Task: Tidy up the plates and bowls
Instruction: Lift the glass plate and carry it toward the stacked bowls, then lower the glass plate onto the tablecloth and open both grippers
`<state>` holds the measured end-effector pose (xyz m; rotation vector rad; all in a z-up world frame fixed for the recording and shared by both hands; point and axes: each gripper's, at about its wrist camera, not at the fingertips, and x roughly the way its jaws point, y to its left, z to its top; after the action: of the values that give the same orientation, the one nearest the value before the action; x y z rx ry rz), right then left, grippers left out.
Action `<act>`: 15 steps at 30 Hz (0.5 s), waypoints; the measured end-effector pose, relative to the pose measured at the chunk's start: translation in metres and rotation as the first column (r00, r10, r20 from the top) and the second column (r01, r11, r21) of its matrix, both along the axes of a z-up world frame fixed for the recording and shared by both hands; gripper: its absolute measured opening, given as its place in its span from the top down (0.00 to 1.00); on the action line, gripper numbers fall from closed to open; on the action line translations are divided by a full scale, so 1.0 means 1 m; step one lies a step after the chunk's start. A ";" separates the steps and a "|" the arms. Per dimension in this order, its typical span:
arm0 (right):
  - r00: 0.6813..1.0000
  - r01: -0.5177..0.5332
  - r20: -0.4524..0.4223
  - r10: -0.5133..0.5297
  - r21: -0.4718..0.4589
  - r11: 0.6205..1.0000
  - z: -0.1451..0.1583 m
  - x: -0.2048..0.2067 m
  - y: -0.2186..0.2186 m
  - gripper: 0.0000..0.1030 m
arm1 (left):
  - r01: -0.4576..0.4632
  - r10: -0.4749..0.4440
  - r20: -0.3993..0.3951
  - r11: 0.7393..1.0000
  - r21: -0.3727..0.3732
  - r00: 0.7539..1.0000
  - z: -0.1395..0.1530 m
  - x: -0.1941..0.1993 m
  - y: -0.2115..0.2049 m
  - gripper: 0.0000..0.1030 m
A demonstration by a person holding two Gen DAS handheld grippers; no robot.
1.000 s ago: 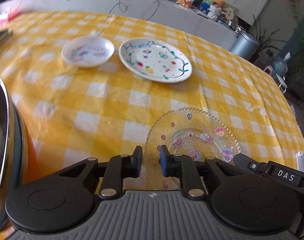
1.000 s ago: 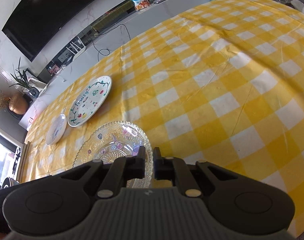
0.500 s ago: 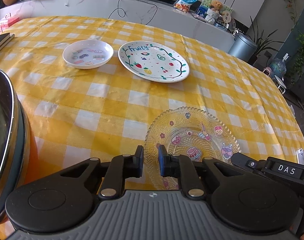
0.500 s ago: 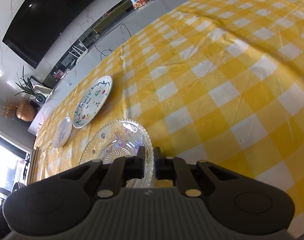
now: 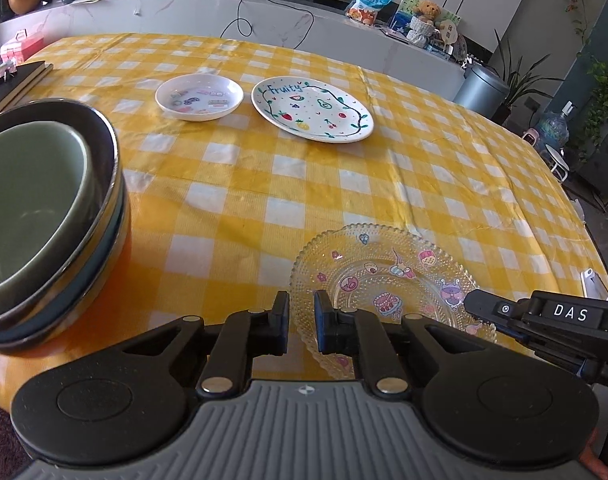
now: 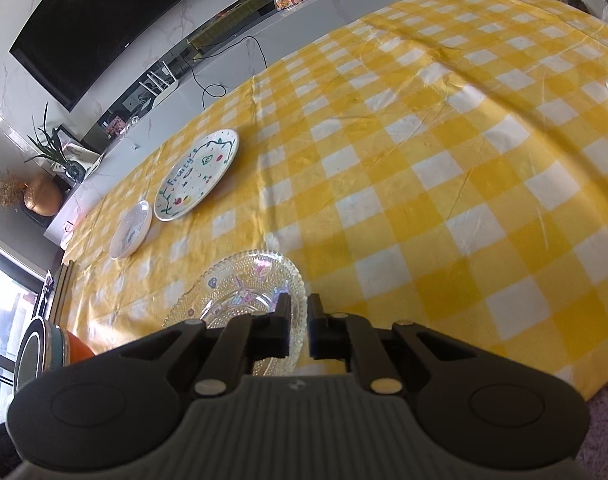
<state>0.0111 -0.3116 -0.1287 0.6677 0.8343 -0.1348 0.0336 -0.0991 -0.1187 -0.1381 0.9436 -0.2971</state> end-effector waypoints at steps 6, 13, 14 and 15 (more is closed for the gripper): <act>1.000 -0.009 -0.006 0.009 -0.005 1.000 0.000 -0.008 0.007 0.94 | -0.007 0.007 0.014 1.000 -0.005 1.000 0.001 -0.005 0.006 0.87; 1.000 -0.025 -0.018 0.025 -0.037 0.999 0.000 -0.008 0.016 0.94 | -0.013 0.013 0.001 1.000 0.003 1.000 -0.005 -0.006 0.008 0.87; 0.999 -0.027 -0.022 0.026 -0.039 0.999 -0.001 -0.008 0.016 0.94 | -0.013 0.013 -0.004 1.000 0.006 1.000 -0.006 -0.006 0.008 0.87; 0.999 -0.028 -0.027 0.027 -0.037 0.999 -0.002 -0.008 0.017 0.93 | -0.012 0.012 -0.005 1.000 0.007 1.000 -0.006 -0.006 0.008 0.87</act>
<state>0.0031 -0.2950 -0.1309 0.6202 0.8640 -0.1343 0.0278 -0.0906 -0.1248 -0.1382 0.9485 -0.2825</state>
